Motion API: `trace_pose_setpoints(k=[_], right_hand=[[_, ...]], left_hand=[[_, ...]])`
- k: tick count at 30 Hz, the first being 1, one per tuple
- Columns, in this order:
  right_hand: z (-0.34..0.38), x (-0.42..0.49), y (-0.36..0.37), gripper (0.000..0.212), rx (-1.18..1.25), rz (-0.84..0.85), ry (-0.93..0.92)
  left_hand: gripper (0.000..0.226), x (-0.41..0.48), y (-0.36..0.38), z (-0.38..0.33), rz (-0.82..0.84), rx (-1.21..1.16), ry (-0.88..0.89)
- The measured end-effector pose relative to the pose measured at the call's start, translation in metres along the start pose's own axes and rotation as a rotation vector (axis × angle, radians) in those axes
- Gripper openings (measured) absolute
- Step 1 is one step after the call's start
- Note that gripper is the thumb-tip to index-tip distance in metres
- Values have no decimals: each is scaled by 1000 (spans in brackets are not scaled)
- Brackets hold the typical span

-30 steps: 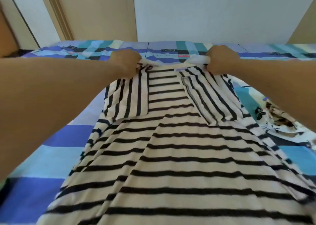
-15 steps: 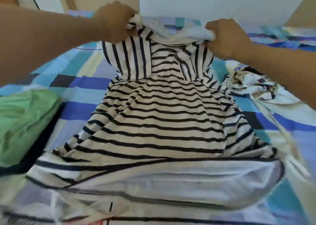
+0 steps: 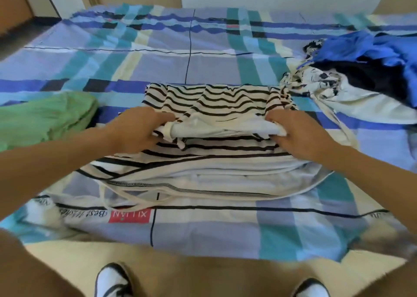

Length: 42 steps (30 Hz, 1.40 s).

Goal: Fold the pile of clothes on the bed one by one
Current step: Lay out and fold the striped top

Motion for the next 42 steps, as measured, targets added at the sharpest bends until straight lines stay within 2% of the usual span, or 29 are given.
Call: trace_pose_setpoints(k=[2, 3, 5, 7, 8, 10, 12, 13, 17, 19, 22, 25, 29, 33, 36, 38, 40, 41, 42], right_hand=[[2, -10, 5, 39, 20, 29, -37], [2, -15, 6, 51, 16, 57, -37], [-7, -27, 6, 84, 13, 104, 25], [-22, -40, -3, 92, 123, 86, 128], [-29, -47, -9, 89, 196, 89, 180], [-41, -58, -17, 81, 275, 183, 267], [-47, -69, -19, 72, 226, 290, 293], [-49, -72, -19, 69, 187, 291, 284], [-55, -81, -20, 45, 114, 145, 248], [-58, -87, -21, 35, 92, 164, 257], [-59, -101, -28, 43, 77, 224, 273], [-51, -118, -48, 39, 123, 116, 214], [-48, -140, -57, 49, 166, -38, 180], [-64, -149, -24, 74, 202, -100, 334], [-63, -145, -16, 60, 260, -35, 413], [-63, -140, -32, 49, 246, -63, 402], [-74, -139, -56, 47, 64, -138, 443], [-85, -141, -64, 46, -56, -103, 469], [-95, -144, -69, 45, -131, 13, 503]], left_hand=[[38, -10, 11, -7, 12, 19, 18], [37, -15, 15, -11, -2, 37, 49], [51, -26, 18, -19, -59, 117, 109], [64, -34, 14, -35, -149, 96, 131], [61, -37, 10, -46, -187, 39, 160], [47, -39, 10, -70, -157, -80, 229], [36, -36, 21, -89, -68, -157, 248], [34, -34, 28, -94, -35, -174, 230], [47, -24, 46, -103, 2, -178, 162], [53, -18, 47, -102, 5, -214, 118], [46, -12, 44, -102, 63, -268, 57], [33, -10, 31, -108, 30, -252, 154], [19, -16, 27, -119, 177, -227, 306], [33, -23, 43, -125, 292, -107, 270], [26, -20, 39, -132, 265, -70, 257], [29, -17, 38, -135, 257, -80, 247], [34, -17, 39, -134, 256, -119, 244], [33, -17, 38, -133, 278, -153, 249], [28, -19, 33, -133, 329, -195, 264]])
Point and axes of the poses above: each hand's wrist, its own x-axis towards the middle knuckle, its own y-axis out of the palm, z = x × y, the point moved 3 cm from there along x, towards the middle knuckle, and after that the axes turned 4 degrees about y, right-handed, at the moved point
